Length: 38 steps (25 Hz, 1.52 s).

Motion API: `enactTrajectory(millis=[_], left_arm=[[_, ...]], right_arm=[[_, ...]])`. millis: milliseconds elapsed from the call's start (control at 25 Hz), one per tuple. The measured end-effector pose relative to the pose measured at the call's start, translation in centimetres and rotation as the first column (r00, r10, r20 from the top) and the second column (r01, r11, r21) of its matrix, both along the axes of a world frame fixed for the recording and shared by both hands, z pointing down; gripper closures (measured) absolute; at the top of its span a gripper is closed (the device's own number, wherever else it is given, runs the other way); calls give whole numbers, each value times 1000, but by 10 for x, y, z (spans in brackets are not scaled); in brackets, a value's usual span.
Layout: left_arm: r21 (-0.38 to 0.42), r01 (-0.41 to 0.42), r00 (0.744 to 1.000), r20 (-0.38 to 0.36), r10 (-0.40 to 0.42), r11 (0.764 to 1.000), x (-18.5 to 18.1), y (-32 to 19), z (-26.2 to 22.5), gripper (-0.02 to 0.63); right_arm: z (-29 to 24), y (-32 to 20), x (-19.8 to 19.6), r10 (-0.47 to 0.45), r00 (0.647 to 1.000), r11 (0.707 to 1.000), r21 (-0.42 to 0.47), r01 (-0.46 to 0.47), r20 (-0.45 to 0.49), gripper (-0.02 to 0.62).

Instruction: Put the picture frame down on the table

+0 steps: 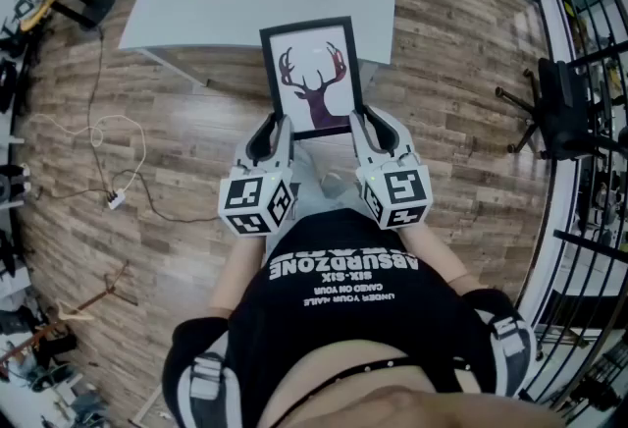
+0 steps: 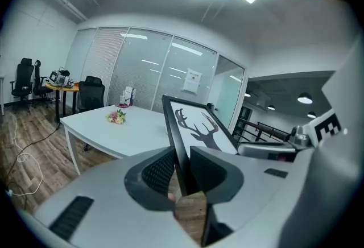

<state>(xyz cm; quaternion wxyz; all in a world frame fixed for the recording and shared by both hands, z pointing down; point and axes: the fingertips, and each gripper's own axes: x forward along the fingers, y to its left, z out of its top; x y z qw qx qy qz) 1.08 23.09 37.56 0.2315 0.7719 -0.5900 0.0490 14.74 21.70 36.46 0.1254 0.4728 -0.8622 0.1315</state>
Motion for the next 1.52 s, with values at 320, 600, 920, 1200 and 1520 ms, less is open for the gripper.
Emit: enactTrajectory(millis=[320,600,920,1200,1520], left_arm=[[-28,10,1000,-17,-10,1000,-5,-6,11,509],[-44,-7,1000,-27,5,999,-12,-29,24,509],[-59,-21,999,-29,19,998,-21,-77,31,509],[-82,-28,999,-39,25,996,-35,-136,29,509],[-95,-32,999,-46,28,995,-50,-192,38,509]], right_arm=[[9,-7,-4,7,1000,1000,-28,-7,2,511],[20,-26,-11,12,1000,999,-36,-13,-9,511],[29,-72,-21,19,1000,998,-53,-20,-15,511],[26,-132,-35,18,999,997,-76,-20,-29,511],[32,-188,-50,24,999,996,-88,-28,-46,511]])
